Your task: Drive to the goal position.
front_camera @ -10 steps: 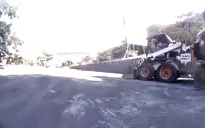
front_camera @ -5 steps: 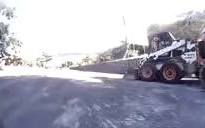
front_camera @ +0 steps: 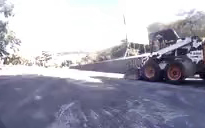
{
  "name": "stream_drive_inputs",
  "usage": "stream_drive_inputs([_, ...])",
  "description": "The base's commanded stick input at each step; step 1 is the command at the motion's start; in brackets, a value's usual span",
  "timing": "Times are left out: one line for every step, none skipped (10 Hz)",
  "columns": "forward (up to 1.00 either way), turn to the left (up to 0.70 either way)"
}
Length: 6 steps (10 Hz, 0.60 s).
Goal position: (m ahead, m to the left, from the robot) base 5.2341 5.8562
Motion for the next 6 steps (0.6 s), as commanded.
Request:
stream_drive_inputs([0.5,0.0])
stream_drive_inputs([0.5,0.0])
stream_drive_inputs([0.5,0.0])
stream_drive_inputs([0.5,0.0])
stream_drive_inputs([0.5,0.0])
stream_drive_inputs([0.5,0.0])
